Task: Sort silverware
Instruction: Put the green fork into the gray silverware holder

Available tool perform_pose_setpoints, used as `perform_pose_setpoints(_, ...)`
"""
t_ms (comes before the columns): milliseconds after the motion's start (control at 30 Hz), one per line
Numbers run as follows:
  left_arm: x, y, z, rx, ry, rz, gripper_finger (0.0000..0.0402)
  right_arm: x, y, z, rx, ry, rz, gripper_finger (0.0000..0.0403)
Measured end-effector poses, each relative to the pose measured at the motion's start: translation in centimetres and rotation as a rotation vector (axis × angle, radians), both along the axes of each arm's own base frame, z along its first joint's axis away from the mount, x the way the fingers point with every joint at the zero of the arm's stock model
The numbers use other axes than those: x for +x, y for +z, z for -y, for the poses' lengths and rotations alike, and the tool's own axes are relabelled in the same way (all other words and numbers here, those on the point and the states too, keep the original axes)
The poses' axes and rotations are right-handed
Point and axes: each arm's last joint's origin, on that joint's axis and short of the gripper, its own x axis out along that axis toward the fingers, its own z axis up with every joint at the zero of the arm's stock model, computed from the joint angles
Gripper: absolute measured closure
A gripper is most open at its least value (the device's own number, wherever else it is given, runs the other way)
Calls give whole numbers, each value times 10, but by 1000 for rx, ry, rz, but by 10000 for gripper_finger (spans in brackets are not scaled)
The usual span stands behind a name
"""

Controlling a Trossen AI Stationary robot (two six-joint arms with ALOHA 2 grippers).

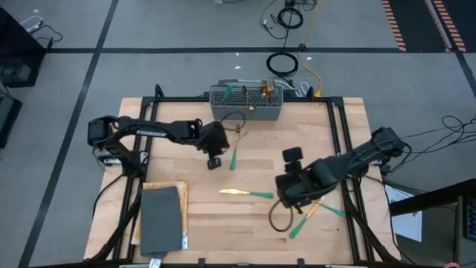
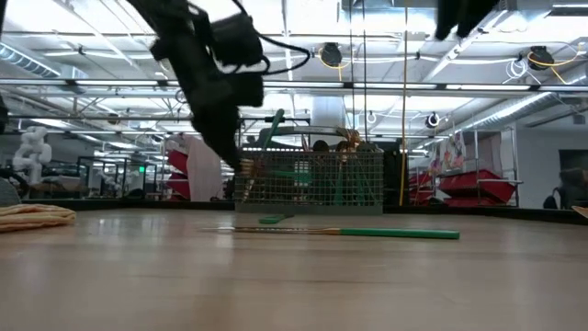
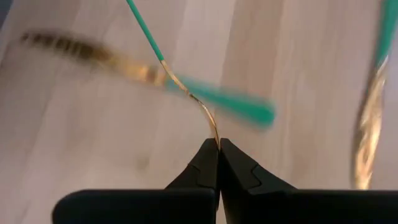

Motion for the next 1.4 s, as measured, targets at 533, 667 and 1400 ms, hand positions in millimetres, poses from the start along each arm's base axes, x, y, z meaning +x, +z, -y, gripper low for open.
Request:
perform_pose_setpoints(533,10,66,89,100,-338,-62,400,61,-4,8,92,309,387,275)
perform_pose_setpoints(667,15,81,97,128,-356,-5,400,70,-5,6,100,334,431,275)
perform_pose_setpoints(1400,16,88,124,121,-407,65,400,112,-47,13,34,372,404,275)
